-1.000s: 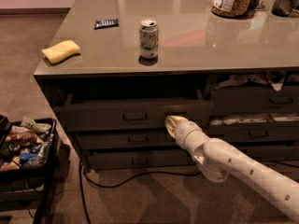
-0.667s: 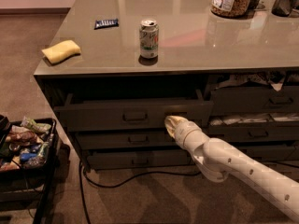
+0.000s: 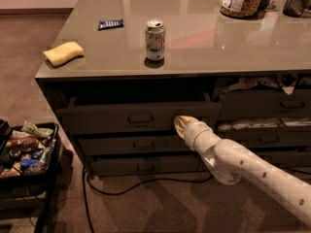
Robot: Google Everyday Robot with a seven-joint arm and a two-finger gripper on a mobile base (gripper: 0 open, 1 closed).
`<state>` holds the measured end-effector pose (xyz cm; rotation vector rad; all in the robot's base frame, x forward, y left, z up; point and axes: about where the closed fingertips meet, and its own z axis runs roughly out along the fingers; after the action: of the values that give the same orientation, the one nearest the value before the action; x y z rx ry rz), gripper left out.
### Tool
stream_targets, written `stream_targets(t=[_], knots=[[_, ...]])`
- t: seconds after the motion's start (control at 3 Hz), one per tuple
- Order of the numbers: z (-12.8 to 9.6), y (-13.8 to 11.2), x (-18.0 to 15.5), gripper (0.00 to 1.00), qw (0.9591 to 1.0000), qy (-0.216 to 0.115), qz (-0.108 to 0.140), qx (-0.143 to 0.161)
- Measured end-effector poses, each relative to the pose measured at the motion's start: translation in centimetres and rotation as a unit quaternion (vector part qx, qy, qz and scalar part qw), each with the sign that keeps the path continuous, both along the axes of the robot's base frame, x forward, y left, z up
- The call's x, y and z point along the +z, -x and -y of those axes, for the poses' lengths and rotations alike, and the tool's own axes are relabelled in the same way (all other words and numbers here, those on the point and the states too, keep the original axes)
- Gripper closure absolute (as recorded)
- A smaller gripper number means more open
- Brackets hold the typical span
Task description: Close top drawer
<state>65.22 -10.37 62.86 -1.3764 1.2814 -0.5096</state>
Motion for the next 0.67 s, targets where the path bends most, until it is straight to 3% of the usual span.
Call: stream_targets(t=[0.67], knots=[[1.1, -3.3, 0.7, 1.00, 0.9995, 0.023, 0.021, 0.002]])
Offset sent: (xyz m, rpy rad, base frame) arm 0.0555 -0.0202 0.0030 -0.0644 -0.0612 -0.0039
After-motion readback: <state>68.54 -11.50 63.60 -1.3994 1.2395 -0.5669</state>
